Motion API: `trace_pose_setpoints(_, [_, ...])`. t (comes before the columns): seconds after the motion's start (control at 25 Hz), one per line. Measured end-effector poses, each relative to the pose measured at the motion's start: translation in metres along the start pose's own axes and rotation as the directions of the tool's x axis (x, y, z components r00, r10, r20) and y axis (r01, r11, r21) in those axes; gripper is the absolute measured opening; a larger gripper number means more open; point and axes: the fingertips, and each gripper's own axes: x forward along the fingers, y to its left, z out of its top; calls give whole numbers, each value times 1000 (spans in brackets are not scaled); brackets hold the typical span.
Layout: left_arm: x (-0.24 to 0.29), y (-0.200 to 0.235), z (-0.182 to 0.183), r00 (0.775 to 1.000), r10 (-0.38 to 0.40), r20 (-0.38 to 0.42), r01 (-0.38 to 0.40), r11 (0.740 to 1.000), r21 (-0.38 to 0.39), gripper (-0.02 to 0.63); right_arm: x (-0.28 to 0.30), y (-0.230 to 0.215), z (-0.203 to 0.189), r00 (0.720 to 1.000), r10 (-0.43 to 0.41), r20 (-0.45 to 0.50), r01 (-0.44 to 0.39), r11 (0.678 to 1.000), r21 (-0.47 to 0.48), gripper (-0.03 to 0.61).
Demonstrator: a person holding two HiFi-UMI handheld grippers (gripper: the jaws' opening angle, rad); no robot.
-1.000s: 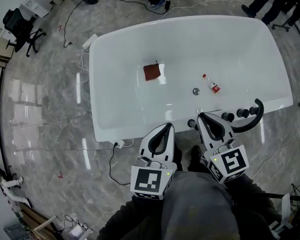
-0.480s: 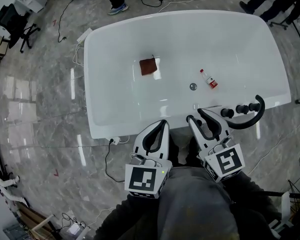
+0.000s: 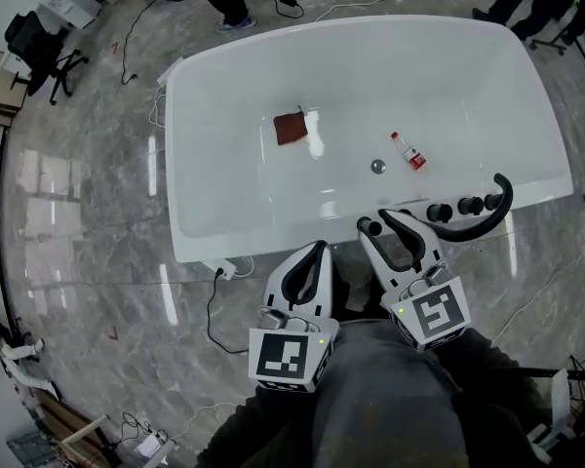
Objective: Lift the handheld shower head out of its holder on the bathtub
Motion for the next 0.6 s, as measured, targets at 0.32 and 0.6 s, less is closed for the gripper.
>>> trace_pose_setpoints(0.32, [-8,1,3,1000,24,3,-24,1000,7,3,-3,3,0,1000,6,-9,-6,1000,-7,130])
trace_pose_setpoints(0.6, [5,6,-21,1000,6,-10,-6,1000,22,3,10,-4,-26,999,-30,-12,29,1000,-9,130])
